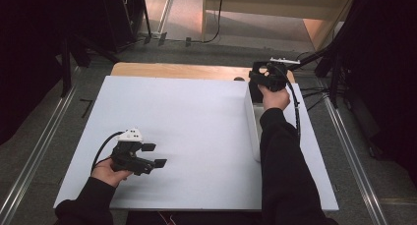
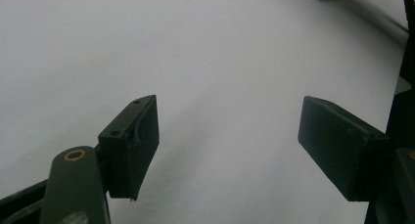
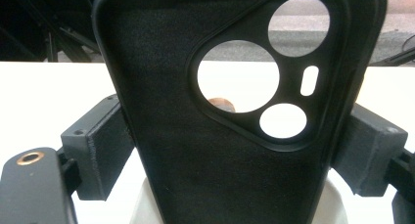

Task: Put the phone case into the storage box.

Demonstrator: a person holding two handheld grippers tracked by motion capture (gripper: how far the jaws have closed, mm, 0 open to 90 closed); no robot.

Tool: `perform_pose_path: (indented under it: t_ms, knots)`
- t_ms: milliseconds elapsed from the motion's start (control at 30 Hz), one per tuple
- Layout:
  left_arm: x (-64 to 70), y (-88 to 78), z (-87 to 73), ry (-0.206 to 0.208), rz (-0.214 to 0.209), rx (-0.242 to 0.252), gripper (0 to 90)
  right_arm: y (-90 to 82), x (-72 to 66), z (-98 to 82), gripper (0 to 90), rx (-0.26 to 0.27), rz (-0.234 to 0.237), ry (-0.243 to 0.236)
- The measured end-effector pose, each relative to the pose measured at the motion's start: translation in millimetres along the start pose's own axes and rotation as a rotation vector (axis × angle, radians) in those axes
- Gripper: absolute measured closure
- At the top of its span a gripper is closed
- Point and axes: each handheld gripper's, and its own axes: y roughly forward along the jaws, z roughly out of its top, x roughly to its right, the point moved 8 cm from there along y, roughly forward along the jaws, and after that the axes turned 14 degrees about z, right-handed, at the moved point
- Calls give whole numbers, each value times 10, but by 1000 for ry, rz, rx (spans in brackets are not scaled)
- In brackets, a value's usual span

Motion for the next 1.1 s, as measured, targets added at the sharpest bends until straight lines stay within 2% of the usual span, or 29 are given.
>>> perform_pose_path:
  t_ms: [200,333,567,633,767,967,1100]
  knots:
    - [2,-2,-1,-2,0,-1,231,54,21,-78,110,-27,-5,-2]
    - [5,0,-1,-1,0,0,231,65,16,-91,108,-26,-13,-9]
    - [11,3,1,-2,1,1,231,76,11,-100,101,-43,-31,-39]
    - [13,2,2,-2,1,1,231,75,10,-99,95,-44,-27,-31]
    - [14,5,0,-3,0,-1,231,66,21,-77,7,-27,-22,-1]
    - [12,6,3,-4,1,2,231,50,33,-64,0,-29,6,36]
    - [12,8,1,-2,-2,-1,231,50,11,-37,0,-41,12,8]
